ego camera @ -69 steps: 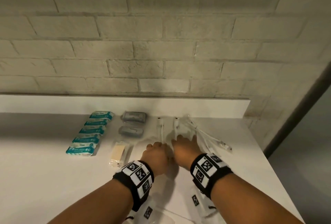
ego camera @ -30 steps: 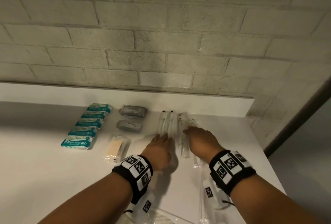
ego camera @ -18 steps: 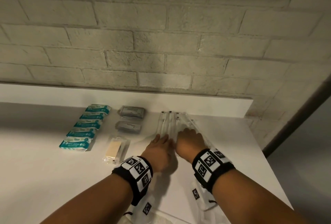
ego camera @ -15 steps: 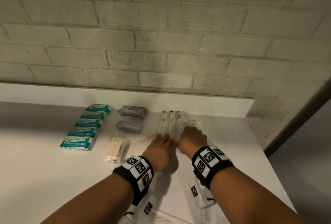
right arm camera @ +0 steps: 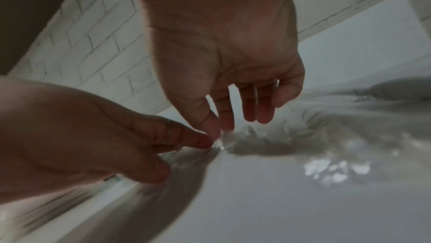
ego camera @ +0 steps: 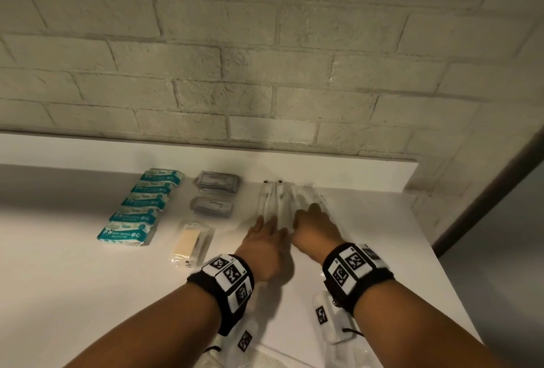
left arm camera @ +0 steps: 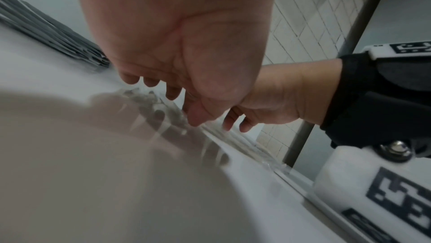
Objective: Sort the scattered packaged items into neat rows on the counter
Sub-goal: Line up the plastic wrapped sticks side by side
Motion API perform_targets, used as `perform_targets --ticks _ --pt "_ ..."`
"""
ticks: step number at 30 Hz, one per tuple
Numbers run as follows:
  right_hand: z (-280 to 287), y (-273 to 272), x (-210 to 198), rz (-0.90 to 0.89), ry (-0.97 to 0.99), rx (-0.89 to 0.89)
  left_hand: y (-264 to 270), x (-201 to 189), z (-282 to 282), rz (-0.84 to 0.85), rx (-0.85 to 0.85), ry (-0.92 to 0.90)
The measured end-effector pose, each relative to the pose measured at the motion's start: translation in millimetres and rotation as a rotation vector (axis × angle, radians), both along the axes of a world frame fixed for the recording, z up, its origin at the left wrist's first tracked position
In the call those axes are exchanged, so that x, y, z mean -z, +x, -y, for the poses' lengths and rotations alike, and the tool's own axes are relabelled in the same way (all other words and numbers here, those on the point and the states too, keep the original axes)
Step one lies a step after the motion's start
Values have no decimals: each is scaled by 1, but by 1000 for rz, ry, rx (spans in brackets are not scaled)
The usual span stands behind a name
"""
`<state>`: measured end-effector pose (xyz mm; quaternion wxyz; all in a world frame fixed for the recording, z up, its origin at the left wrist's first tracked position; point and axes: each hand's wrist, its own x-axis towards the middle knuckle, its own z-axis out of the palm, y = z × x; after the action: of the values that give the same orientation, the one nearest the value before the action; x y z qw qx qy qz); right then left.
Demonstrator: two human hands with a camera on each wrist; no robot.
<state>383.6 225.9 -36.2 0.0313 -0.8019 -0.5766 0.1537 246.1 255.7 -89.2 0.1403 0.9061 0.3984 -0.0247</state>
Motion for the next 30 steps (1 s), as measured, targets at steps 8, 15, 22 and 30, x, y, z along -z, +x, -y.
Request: perform_targets --ticks 8,15,22,30 --pt "-1 -10 2 21 10 -132 2 -9 1 -14 -9 -33" --pt "2 53 -5 86 175 269 8 -25 12 -23 77 -10" --pt "1 82 -19 128 188 83 10 -22 12 -93 114 -52" --pt "8 59 -6 139 84 -236 9 -10 4 -87 136 14"
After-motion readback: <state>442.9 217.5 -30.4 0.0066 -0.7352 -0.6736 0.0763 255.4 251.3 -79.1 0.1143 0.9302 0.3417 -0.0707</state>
